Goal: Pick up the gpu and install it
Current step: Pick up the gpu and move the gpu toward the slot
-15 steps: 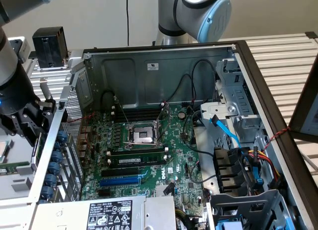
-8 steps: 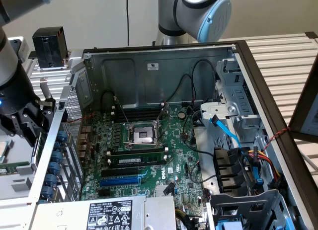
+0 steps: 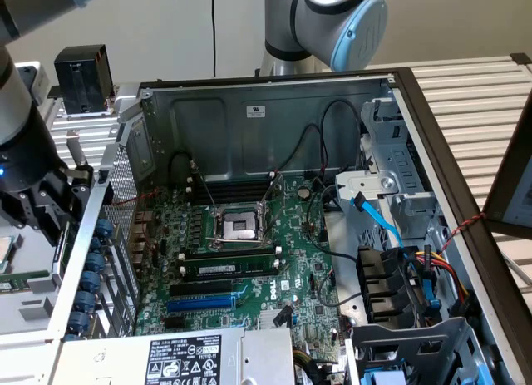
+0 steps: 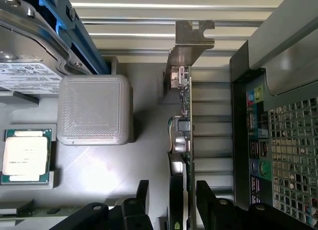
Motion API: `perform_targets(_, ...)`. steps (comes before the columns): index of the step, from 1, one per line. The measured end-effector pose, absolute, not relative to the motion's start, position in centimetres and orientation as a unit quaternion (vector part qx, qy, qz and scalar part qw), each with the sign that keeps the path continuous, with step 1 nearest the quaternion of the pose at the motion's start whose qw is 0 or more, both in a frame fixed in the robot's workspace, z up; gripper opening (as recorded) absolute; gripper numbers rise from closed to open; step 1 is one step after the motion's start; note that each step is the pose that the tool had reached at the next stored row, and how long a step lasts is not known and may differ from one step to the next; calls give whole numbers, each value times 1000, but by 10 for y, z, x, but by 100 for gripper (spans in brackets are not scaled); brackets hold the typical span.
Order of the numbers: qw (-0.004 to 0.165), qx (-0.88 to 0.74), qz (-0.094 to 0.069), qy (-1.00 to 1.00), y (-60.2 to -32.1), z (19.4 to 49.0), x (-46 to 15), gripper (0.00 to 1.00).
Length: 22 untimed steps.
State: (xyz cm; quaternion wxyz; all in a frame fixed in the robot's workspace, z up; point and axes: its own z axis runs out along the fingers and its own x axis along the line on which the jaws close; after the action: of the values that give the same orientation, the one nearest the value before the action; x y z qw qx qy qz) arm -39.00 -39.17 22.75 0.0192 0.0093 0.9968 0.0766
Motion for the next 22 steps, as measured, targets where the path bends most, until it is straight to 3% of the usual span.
perform_targets(10, 16, 8, 77, 997, -393, 227, -388, 51)
perform_targets(12, 16, 8, 77, 997, -393, 227, -388, 42)
perform_targets(14, 16, 7, 77, 997, -393, 227, -388, 42)
perform_targets(15, 16, 7, 77, 997, -393, 227, -388, 35)
perform_targets(22, 16, 7, 77, 997, -394, 227, -387, 35)
